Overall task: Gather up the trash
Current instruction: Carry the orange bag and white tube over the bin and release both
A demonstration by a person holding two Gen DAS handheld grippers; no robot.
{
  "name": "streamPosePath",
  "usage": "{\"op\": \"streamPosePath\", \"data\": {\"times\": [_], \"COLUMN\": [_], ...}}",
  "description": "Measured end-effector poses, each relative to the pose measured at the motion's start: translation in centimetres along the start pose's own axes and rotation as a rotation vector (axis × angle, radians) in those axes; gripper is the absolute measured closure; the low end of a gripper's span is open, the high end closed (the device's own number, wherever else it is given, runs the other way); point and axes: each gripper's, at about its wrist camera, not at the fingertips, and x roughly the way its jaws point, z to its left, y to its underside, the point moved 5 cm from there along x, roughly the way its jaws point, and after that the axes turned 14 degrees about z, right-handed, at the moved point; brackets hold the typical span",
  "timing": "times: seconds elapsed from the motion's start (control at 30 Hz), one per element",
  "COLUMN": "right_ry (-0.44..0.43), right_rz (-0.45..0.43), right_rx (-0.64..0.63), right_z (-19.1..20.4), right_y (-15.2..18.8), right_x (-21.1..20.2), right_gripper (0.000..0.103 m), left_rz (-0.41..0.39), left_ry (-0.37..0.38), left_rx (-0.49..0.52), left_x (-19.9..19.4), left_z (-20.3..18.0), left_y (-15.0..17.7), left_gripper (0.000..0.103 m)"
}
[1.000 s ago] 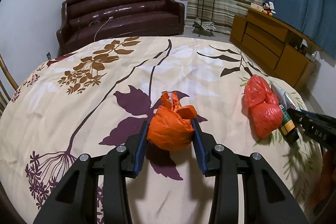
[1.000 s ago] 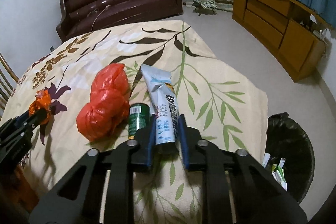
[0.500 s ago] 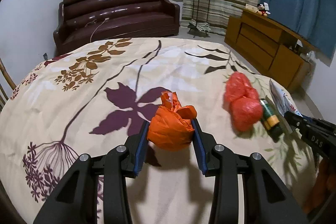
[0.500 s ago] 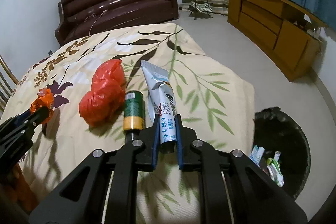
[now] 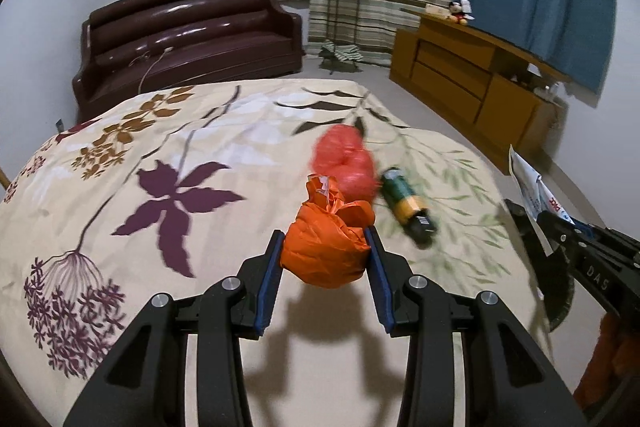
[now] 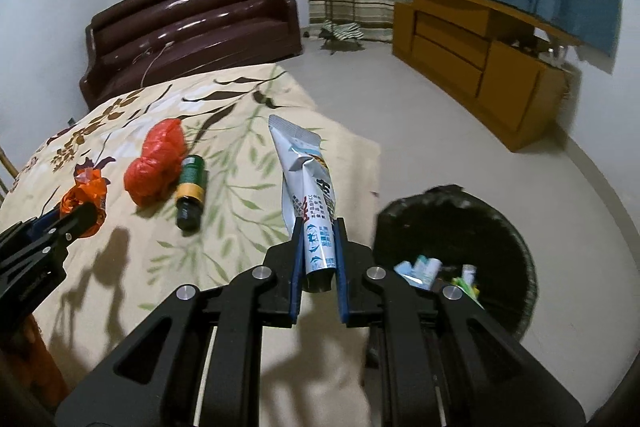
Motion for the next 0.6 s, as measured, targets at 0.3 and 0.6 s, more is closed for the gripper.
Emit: {"op": "streamPosePath", "data": {"times": [0.3,0.6], "right_ry": [0.036,0.059], "right_rz": [-0.017,-0.028], "right_rx": [0.071,0.137], "right_z": [-4.9,-8.9], "right_y": [1.8,3.5], "right_x": [-1.5,-2.1], "right_gripper": [0.09,0.09], "left_rz": [-0.008,-0.01], "left_ry": [0.04,0.071], "left_rx": [0.075,0.157], "left_x": [-0.5,-0.4], "left_z": [-5.2,-10.8], "left_y": [0.4,0.9], "left_gripper": [0.063,0.063]}}
